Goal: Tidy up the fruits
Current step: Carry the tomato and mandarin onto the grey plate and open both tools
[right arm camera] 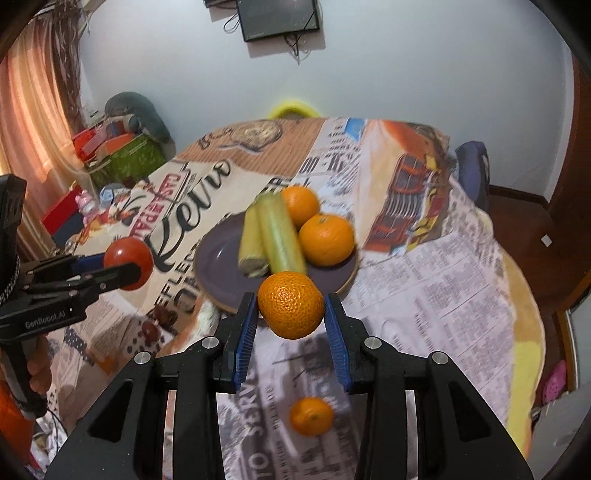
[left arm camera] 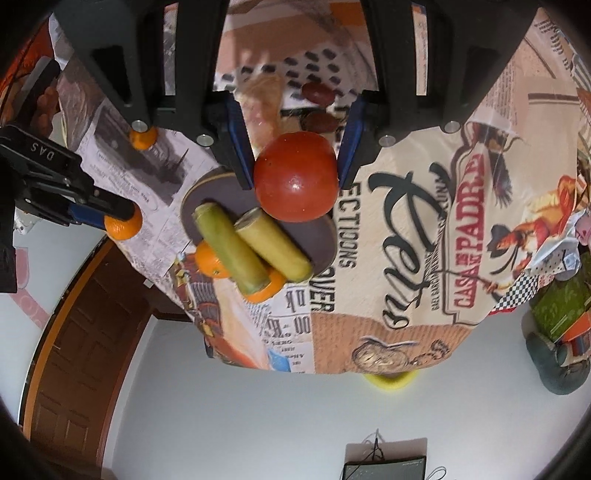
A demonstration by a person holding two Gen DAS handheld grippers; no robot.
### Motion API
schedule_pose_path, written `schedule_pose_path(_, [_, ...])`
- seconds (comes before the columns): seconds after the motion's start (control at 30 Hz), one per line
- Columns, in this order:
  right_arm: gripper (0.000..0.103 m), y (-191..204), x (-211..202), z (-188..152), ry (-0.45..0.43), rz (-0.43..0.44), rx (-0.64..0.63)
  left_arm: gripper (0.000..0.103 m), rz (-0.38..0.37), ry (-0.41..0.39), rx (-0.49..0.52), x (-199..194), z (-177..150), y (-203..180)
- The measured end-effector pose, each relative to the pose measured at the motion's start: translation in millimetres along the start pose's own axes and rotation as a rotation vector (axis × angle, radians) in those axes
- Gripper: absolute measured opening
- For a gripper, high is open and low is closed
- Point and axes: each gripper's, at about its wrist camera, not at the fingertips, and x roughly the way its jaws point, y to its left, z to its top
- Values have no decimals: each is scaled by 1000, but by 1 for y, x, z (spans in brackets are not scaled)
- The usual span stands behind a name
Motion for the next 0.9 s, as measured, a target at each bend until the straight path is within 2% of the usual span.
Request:
schedule_pose_path(0.43, [34,-25,14,22,-39,-25,2,45,-6,-11,19,30,31,-14])
schedule_pose_path(0.67, [34,-35,34,26,-22,-20,9,45,11,-14,15,48,47,-10])
schedule_pose_path(0.9, [34,-37,57,22,20,-9,-5,45,35,17,4,76,53,-3])
